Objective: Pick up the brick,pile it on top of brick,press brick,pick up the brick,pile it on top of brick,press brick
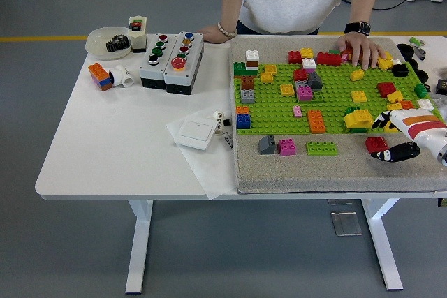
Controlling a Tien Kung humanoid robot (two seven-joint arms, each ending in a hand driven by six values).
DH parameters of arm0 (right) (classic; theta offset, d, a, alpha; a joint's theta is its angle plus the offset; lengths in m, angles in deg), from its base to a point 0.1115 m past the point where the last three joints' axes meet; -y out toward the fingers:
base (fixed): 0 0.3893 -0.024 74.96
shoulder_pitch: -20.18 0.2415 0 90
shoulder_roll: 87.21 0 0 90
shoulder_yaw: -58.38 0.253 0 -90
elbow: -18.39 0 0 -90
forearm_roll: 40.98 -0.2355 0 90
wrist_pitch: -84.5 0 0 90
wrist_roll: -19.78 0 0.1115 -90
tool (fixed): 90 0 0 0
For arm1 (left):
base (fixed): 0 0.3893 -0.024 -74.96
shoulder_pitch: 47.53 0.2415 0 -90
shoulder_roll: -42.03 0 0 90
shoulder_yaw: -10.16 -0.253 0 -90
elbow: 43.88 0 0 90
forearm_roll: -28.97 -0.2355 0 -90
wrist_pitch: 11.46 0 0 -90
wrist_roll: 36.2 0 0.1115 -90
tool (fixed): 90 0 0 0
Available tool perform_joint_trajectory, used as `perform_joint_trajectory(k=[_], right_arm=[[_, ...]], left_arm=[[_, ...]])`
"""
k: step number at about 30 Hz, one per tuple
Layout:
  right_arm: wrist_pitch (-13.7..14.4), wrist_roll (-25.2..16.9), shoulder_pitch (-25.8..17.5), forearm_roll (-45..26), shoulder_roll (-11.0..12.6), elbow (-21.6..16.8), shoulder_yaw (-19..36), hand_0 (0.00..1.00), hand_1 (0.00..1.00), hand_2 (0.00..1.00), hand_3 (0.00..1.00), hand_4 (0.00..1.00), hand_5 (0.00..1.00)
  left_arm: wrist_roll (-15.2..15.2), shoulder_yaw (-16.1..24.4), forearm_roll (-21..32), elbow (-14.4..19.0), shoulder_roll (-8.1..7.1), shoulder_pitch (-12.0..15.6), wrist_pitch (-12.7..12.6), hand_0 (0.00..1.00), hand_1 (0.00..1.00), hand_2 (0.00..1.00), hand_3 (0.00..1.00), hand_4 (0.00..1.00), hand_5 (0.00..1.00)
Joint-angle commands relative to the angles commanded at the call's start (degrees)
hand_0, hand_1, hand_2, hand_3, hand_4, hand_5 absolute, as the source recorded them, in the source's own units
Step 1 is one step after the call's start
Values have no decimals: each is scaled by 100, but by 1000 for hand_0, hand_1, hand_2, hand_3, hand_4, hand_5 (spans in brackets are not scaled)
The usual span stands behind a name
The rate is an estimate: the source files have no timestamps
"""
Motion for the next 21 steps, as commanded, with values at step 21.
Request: perform_joint_trajectory(k=[21], right_arm=[[-2,-37,345,-108,-115,596,-310,631,588,606,578,865,366]], left_arm=[[10,-21,43,5,0,-20,-7,789,796,815,643,661,654]])
